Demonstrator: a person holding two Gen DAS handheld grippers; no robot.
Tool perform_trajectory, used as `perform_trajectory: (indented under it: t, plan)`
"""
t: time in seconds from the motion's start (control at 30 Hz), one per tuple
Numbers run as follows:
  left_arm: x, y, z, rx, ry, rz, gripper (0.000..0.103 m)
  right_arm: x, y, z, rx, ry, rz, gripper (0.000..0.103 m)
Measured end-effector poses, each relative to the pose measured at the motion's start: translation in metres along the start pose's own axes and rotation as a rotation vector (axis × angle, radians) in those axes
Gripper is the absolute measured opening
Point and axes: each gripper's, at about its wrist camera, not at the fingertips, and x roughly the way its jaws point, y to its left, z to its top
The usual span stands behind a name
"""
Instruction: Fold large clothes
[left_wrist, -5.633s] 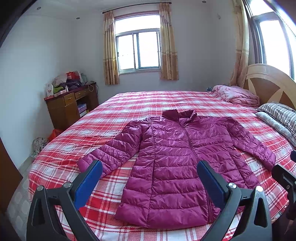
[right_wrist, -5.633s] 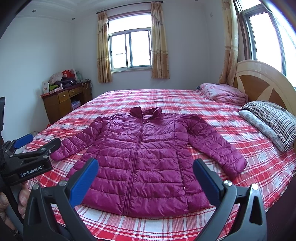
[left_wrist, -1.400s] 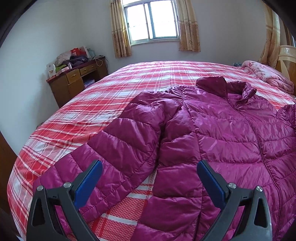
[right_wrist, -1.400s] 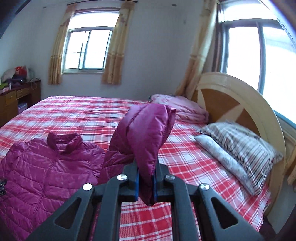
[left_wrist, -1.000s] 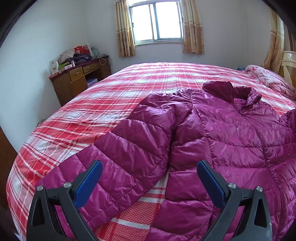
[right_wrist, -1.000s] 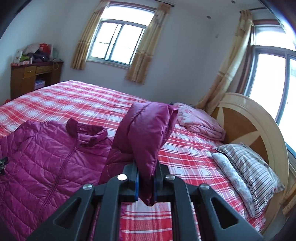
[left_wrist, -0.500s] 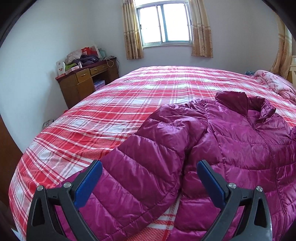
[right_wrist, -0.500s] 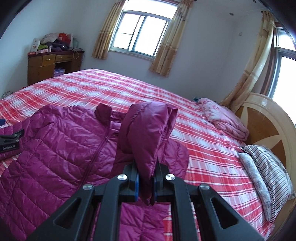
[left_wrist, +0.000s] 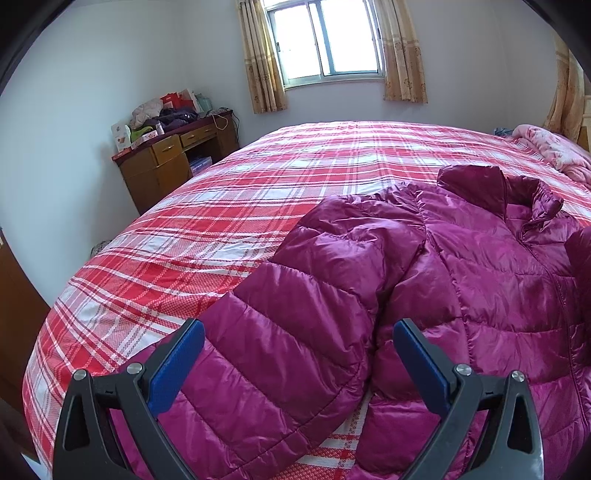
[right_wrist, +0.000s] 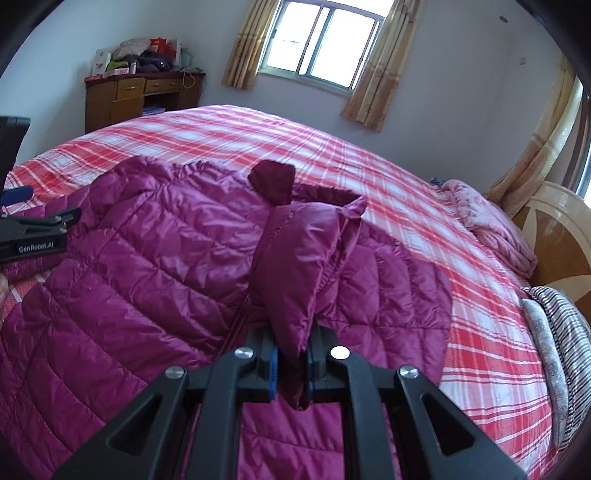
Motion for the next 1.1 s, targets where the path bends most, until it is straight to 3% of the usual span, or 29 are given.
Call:
perform_trajectory:
  t: [0.13, 0.2, 0.27, 0.37, 0.43, 0.5, 0.53, 0.67, 0.87, 0.97, 1.03, 1.1]
  plan:
    - [0.001, -0.004, 0.001, 0.014, 0.000, 0.005, 0.102, 0.012, 0.011, -0.009, -0.007, 0.049, 0.075, 0.024]
    - [0.000, -0.006, 0.003, 0.021, -0.004, 0.006, 0.102, 0.008, 0.015, -0.013, -0.013, 0.045, 0.152, 0.068]
    - [-0.001, -0.006, 0.004, 0.025, -0.009, 0.012, 0.102, -0.006, 0.020, -0.017, -0.031, 0.004, 0.211, 0.073]
    - [0.000, -0.006, 0.007, 0.022, -0.006, 0.015, 0.102, -0.021, 0.027, -0.021, -0.070, -0.021, 0.238, 0.073]
    - [-0.001, -0.006, 0.009, 0.024, -0.010, 0.014, 0.102, -0.034, 0.018, -0.023, -0.034, -0.059, 0.265, 0.064]
    - [-0.003, -0.007, 0.011, 0.024, -0.018, 0.018, 0.102, -0.039, 0.000, -0.021, 0.061, -0.070, 0.311, 0.046]
    - [-0.003, -0.008, 0.012, 0.022, -0.015, 0.015, 0.102, -0.037, -0.007, -0.018, 0.102, -0.068, 0.315, 0.043]
    - [-0.014, -0.020, 0.017, 0.026, -0.031, -0.010, 0.102, -0.002, -0.019, -0.009, 0.182, 0.008, 0.215, 0.027]
    - [-0.037, -0.052, 0.024, 0.077, -0.061, -0.073, 0.102, 0.051, 0.023, -0.016, 0.095, 0.157, 0.258, 0.025]
    - [-0.041, -0.063, 0.028, 0.091, -0.064, -0.087, 0.102, 0.043, 0.028, -0.022, 0.066, 0.125, 0.253, 0.025]
    - [-0.046, -0.072, 0.032, 0.095, -0.073, -0.096, 0.102, 0.034, 0.012, -0.022, 0.128, 0.109, 0.289, 0.024]
    - [-0.051, -0.083, 0.038, 0.102, -0.087, -0.107, 0.102, 0.025, -0.019, -0.020, 0.198, 0.067, 0.273, 0.024]
